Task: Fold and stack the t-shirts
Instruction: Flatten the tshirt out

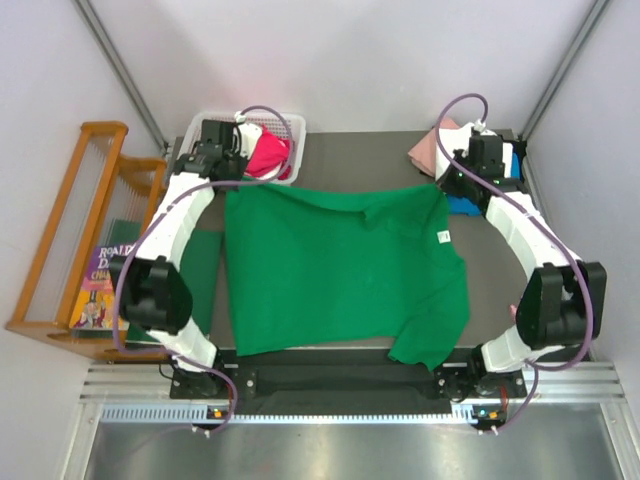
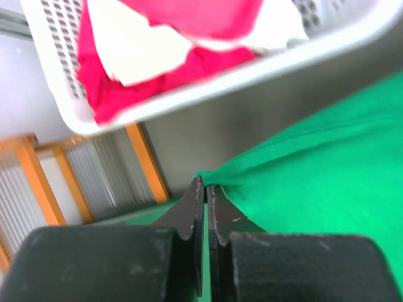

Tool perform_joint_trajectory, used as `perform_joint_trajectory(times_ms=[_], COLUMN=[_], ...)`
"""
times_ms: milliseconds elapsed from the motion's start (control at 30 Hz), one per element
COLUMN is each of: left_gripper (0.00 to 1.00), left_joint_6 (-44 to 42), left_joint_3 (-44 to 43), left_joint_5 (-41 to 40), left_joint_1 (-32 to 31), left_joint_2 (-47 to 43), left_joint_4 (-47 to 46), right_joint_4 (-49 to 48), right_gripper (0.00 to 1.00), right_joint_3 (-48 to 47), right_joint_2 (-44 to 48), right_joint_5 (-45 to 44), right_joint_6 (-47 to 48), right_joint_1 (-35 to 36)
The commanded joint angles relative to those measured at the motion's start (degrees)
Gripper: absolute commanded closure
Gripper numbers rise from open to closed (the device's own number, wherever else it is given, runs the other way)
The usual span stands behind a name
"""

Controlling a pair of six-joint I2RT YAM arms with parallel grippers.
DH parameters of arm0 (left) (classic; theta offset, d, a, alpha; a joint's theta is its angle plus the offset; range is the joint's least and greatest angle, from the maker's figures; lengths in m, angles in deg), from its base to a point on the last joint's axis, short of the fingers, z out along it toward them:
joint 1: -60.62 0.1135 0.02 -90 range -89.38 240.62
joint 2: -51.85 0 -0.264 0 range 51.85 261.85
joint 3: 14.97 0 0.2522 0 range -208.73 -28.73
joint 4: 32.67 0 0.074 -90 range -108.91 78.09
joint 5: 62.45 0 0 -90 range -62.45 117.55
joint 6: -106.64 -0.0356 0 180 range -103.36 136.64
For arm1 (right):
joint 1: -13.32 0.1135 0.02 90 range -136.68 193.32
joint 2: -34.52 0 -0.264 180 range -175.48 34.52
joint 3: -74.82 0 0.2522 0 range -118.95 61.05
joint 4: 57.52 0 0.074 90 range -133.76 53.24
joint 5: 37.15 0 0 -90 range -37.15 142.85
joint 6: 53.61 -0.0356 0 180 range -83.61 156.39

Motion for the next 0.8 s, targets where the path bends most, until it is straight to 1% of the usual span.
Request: perform_joint_trajectory(times_ms=[0,67,233,367,467,567,667,733,767], left_gripper=[1.0,1.0,1.0,1.0,1.0,1.0,1.0,1.0,1.0], left_joint_6=[-1.1,-0.9,-1.1,-0.8,-1.3,-1.6,-1.0,-0.6,-0.6], left_joint_3=[-7.3,-7.3,-4.1,-4.6,-5.7,-8.3,-12.3,-12.2,-10.8], left_joint_5=[-3.8,-3.6,-3.6,-3.4,-3.8,-4.5,-3.9,-2.9,-2.4], left_joint_1=[0.8,0.7,0.8,0.8,0.8,1.3,2.4,2.8,2.8], left_joint_2=[4.8,6.3,6.5,7.2,8.2,10.0,12.0,12.2,11.9], left_joint_4=[-4.3,-4.7,-7.0,-7.2,-7.6,-7.6,-6.0,-4.7,-4.5], right_joint_4=[-7.2,-7.3,-9.2,-9.5,-9.2,-7.0,-5.1,-5.3,-5.6], right_gripper=[1.0,1.0,1.0,1.0,1.0,1.0,1.0,1.0,1.0], right_joint_3=[-5.7,-6.1,-4.6,-6.4,-9.8,-14.6,-17.2,-16.6,-14.9], right_joint_2=[-3.4,-4.8,-5.5,-7.6,-10.7,-15.2,-17.9,-17.3,-16.7], right_joint_5=[0.3,0.8,1.0,1.1,1.5,2.0,2.7,3.5,3.6], right_joint_6=[-0.5,-0.7,-0.4,-0.6,-0.8,-0.8,-0.9,-1.3,-1.4], right_joint_1=[-0.2,-0.2,-0.7,-1.6,-2.2,-2.6,-2.5,-2.5,-2.5])
